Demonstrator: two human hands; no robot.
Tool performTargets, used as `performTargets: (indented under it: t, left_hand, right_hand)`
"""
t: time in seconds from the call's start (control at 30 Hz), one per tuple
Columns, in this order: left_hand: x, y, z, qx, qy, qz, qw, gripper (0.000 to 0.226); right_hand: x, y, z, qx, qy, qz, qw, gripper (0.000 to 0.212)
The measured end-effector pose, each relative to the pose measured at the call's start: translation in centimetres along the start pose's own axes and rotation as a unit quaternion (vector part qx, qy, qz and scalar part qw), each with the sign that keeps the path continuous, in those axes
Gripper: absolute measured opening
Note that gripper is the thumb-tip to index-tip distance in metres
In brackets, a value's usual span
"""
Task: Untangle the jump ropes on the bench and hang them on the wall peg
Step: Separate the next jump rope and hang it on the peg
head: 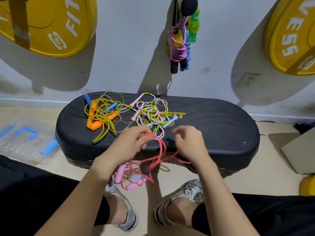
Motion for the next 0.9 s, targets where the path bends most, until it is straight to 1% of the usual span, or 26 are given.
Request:
performTargets:
  t: [0.03,0.07,0.1,0.13,0.17,0.2,0.3,0.37,0.4,0.43,0.47,0.5,0.53,0.6,0.63,0.67,0.7,0.73,0.77,0.8,0.83,0.87,0.9]
  left_hand:
    - [-1.7,-0.4,0.3,-0.002,-0.017,-0.028,0.999,0.012]
    - [-3.1,-0.7,0.5,-0.008,-0.04,-0.043,0.998,0.015]
    - [-4.2,-0.8,0.8,-0.014,-0.069,-0.043,0.997,0.018]
    - [-4.9,-0.8,1.0,-0.018,-0.105,-0.035,0.994,0.02]
    - [-5.3,-0.7,1.2,-0.021,-0.14,-0.023,0.99,0.021]
    - [-5.5,-0.7,1.2,-0.024,-0.165,-0.013,0.986,0.02]
    - [-4.9,-0.6,1.1,-0.017,-0.17,0.006,0.985,0.022]
    - [-3.7,-0.4,0.8,-0.004,-0.156,0.018,0.988,0.018]
    - [-2.7,-0.3,0.6,0.005,-0.145,0.028,0.989,0.018]
    - [-1.6,-0.1,0.4,0.016,-0.128,0.041,0.991,0.019]
    - [-0.5,0.1,0.2,0.027,-0.109,0.054,0.992,0.02]
    - [0.7,0.3,-0.1,0.038,-0.093,0.068,0.993,0.02]
    - [1.9,0.6,-0.3,0.044,-0.081,0.083,0.992,0.019]
    - [4.4,1.2,-0.8,0.047,-0.078,0.124,0.988,0.018]
    - [5.7,1.7,-0.9,0.047,-0.086,0.151,0.984,0.018]
    - [6.8,2.1,-1.0,0.047,-0.101,0.177,0.978,0.019]
    - [7.6,2.5,-1.0,0.043,-0.119,0.197,0.972,0.021]
    - [8.1,2.8,-0.8,0.032,-0.135,0.209,0.968,0.024]
    - [8.1,2.8,-0.6,0.012,-0.141,0.208,0.968,0.026]
    - [7.6,2.6,-0.3,-0.008,-0.132,0.192,0.972,0.028]
    - [6.6,2.2,0.0,-0.022,-0.112,0.164,0.98,0.028]
    - [5.4,1.6,0.3,-0.027,-0.091,0.13,0.987,0.028]
    - [4.0,1.1,0.5,-0.021,-0.079,0.094,0.992,0.026]
  right_hand:
    - [0.9,0.1,-0.1,0.007,-0.06,0.057,0.997,0.033]
    - [1.7,0.2,-0.1,0.032,-0.133,0.095,0.986,0.033]
    - [2.5,0.2,0.0,0.079,-0.201,0.112,0.97,0.034]
    - [3.0,0.3,0.0,0.124,-0.243,0.115,0.955,0.041]
    - [3.3,0.5,0.2,0.151,-0.263,0.122,0.945,0.047]
    - [3.4,0.8,0.4,0.164,-0.255,0.138,0.943,0.049]
    - [3.3,0.7,1.5,0.132,-0.163,0.183,0.961,0.046]
    - [3.1,0.5,2.6,0.067,-0.125,0.19,0.971,0.044]
    - [3.0,0.5,3.1,0.019,-0.131,0.186,0.974,0.042]
    - [2.9,0.4,3.6,-0.023,-0.179,0.167,0.969,0.04]
    - [2.8,0.3,3.8,-0.048,-0.277,0.137,0.95,0.038]
    - [2.9,0.4,4.2,-0.067,-0.391,0.106,0.912,0.037]
    - [2.9,0.3,4.6,-0.086,-0.498,0.084,0.859,0.037]
    - [2.3,-0.2,5.7,-0.119,-0.662,0.048,0.738,0.035]
    - [1.8,-0.5,6.1,-0.118,-0.724,0.026,0.679,0.034]
    - [1.3,-0.8,6.2,-0.104,-0.768,-0.001,0.632,0.032]
    - [0.8,-0.9,6.2,-0.089,-0.777,-0.035,0.622,0.031]
    - [0.2,-1.1,5.9,-0.081,-0.745,-0.079,0.658,0.03]
    - [-0.5,-1.2,5.4,-0.081,-0.666,-0.126,0.731,0.029]
    - [-1.2,-1.2,4.9,-0.078,-0.549,-0.162,0.816,0.03]
    - [-1.8,-1.2,4.4,-0.067,-0.402,-0.179,0.896,0.034]
    - [-2.1,-1.1,3.7,-0.043,-0.242,-0.172,0.954,0.038]
    - [-2.2,-0.8,3.0,-0.008,-0.096,-0.148,0.984,0.039]
Point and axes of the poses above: each hand's wrist, its own y-axis away from the middle knuckle, its own z-axis out of the back of the hand, x = y × z, the point moved 3 cm from there along -y, towards the middle knuckle, and after that the axes turned 12 degrees about y, right-handed, at the moved point
